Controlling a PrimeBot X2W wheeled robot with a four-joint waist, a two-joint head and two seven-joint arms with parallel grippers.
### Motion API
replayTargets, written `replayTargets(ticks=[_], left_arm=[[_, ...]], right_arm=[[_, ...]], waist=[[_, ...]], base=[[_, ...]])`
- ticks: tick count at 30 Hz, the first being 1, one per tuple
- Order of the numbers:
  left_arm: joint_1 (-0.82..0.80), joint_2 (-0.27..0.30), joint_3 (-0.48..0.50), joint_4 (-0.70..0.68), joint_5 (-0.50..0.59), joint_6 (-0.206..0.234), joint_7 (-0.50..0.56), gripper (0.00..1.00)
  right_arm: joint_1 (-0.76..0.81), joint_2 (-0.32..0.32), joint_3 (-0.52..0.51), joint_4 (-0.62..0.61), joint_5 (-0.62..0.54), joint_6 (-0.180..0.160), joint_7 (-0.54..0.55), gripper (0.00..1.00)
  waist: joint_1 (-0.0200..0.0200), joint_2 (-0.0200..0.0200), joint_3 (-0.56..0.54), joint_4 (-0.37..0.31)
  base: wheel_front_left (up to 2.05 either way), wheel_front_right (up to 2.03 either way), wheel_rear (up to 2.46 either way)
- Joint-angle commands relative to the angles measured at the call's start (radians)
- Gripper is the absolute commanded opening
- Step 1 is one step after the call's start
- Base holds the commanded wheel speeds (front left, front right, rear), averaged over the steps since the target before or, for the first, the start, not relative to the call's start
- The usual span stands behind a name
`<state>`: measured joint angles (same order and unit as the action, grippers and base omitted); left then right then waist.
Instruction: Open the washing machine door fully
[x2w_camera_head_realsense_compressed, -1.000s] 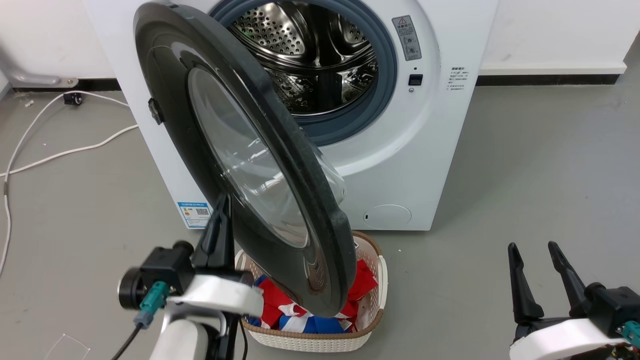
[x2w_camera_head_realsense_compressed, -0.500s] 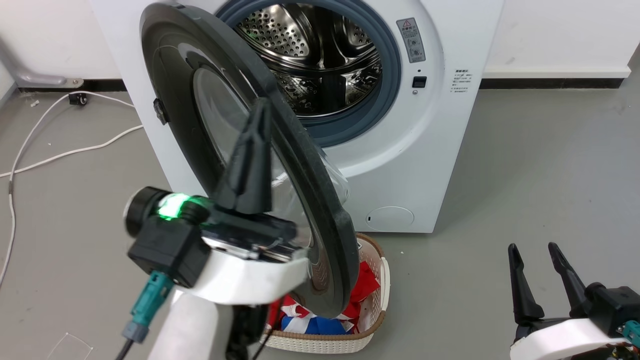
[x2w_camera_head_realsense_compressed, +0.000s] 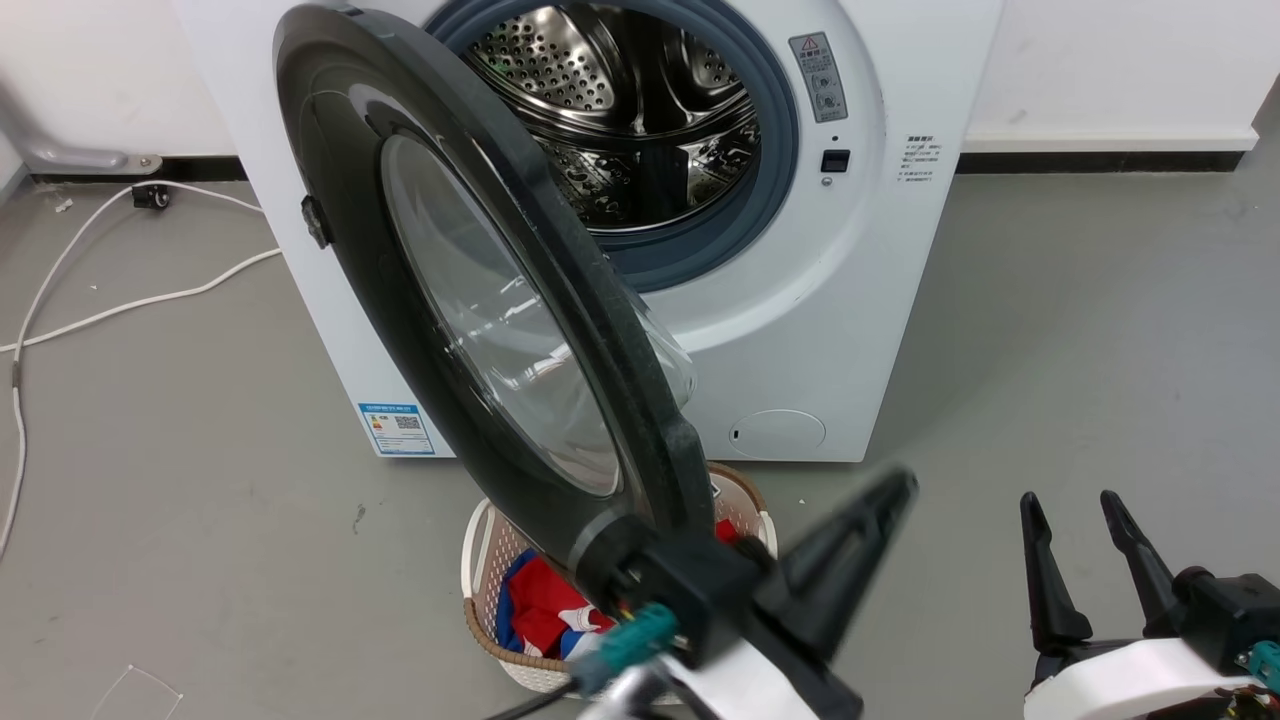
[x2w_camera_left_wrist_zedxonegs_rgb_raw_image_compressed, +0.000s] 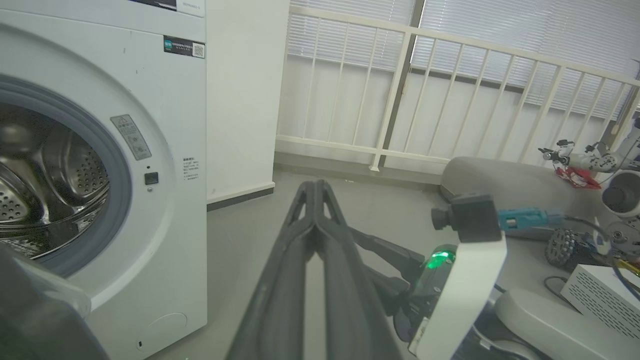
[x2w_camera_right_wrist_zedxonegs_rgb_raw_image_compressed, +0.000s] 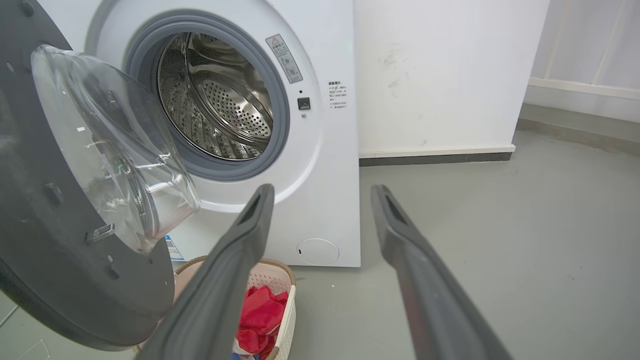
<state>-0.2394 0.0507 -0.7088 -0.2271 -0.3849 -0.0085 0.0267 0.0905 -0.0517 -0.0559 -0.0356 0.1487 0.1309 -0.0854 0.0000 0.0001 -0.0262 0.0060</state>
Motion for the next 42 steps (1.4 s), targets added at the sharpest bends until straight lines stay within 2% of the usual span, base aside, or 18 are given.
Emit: replayTargets(ticks=[1,8,10,13,26,35,42], left_arm=[[0.021,0.0,-0.022,0.021,-0.012,-0.005,0.02,0.0],[0.074,0.0,-0.078,0.185,-0.032,0.01,0.042,0.0],[0.051,0.0,-0.051,0.277,-0.014,0.036,-0.005,0.0],[0.027,0.0,-0.014,0.338,-0.012,0.068,-0.049,0.0],[-0.059,0.002,0.049,0.496,-0.084,0.157,-0.141,0.0],[-0.025,0.017,0.056,0.519,-0.104,0.204,-0.161,0.0],[0.036,0.064,0.063,0.431,-0.095,0.237,-0.171,0.0]], right_arm=[[0.011,0.002,0.0,-0.003,-0.001,0.0,0.001,1.0],[-0.004,0.002,0.006,0.008,0.0,0.0,-0.003,1.0],[-0.011,0.002,0.01,0.017,-0.001,0.0,-0.003,1.0],[-0.019,0.002,0.015,0.019,0.001,0.0,-0.004,1.0],[-0.034,0.002,0.02,0.04,0.013,0.0,-0.006,1.0],[-0.035,0.002,0.014,0.061,0.019,0.0,-0.018,1.0],[-0.026,0.002,0.009,0.065,0.015,0.0,-0.021,1.0]], waist=[[0.0,-0.0001,0.002,-0.001],[0.0,-0.0001,0.014,-0.012],[0.0,-0.0001,0.022,-0.017],[0.0,-0.0001,0.029,-0.022],[0.0,-0.0001,0.048,-0.027],[0.0,-0.0001,0.04,-0.004],[0.0,-0.0001,0.031,0.044]], base=[[0.0,0.0,0.0],[0.0,0.0,0.0],[0.0,0.0,0.0],[0.0,0.0,0.0],[0.0,0.0,0.0],[0.0,0.0,0.0],[0.0,0.0,0.0]])
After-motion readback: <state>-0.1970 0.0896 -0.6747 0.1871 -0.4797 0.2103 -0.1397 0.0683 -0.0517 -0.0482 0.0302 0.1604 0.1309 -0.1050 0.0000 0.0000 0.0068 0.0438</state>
